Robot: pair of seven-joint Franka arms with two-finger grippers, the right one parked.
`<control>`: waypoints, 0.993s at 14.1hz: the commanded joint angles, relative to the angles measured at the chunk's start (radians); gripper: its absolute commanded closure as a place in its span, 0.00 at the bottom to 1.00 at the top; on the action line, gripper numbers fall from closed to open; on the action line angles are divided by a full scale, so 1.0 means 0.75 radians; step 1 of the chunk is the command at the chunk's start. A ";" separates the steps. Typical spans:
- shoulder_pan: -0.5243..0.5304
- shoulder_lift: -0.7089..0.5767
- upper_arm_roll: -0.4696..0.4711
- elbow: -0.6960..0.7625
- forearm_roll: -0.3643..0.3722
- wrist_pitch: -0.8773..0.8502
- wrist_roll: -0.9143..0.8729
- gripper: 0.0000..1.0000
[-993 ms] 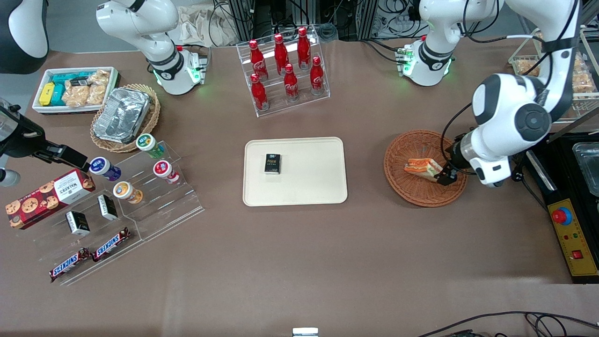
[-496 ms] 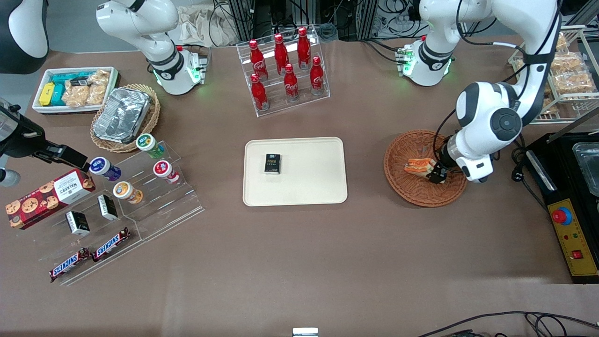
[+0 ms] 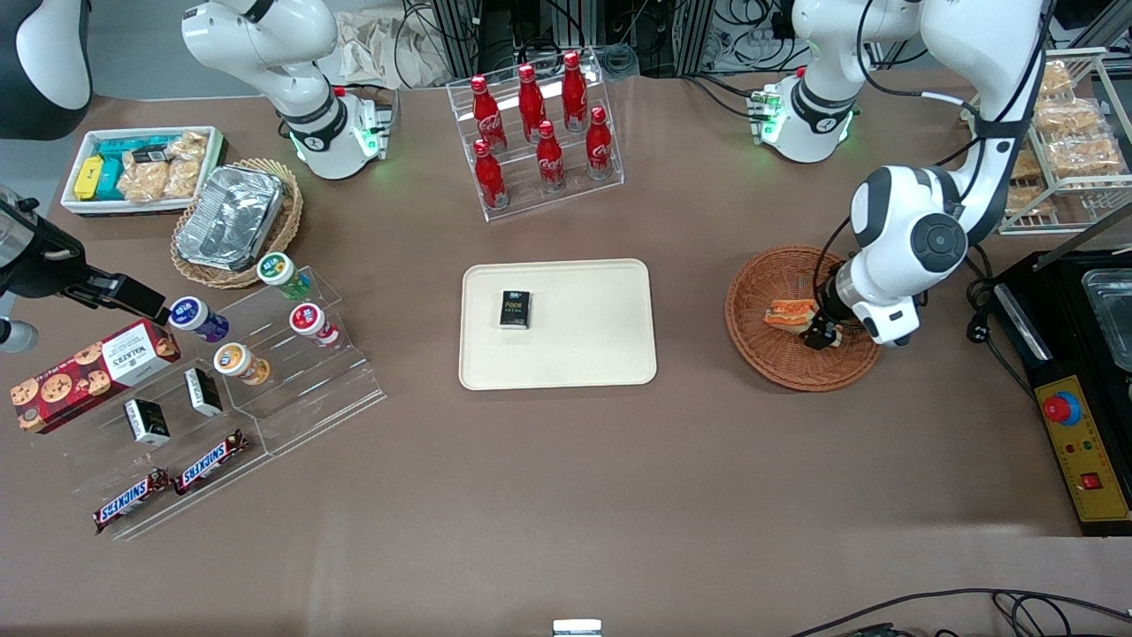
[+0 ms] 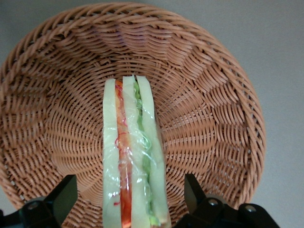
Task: Place sandwich from basket to tray
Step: 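Lower the open left gripper and close it on the wrapped sandwich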
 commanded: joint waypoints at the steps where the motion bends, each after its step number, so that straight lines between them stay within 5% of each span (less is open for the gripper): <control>1: -0.006 0.049 -0.004 -0.010 0.025 0.073 -0.039 0.04; 2: -0.006 0.055 -0.004 -0.010 0.039 0.077 -0.039 0.24; 3: -0.006 0.057 -0.004 -0.012 0.067 0.075 -0.037 0.74; 4: -0.006 0.058 -0.004 -0.014 0.092 0.075 -0.039 0.96; 10: -0.066 0.003 0.004 -0.004 0.096 0.010 -0.008 1.00; 14: -0.066 -0.100 0.002 0.200 0.082 -0.351 0.063 1.00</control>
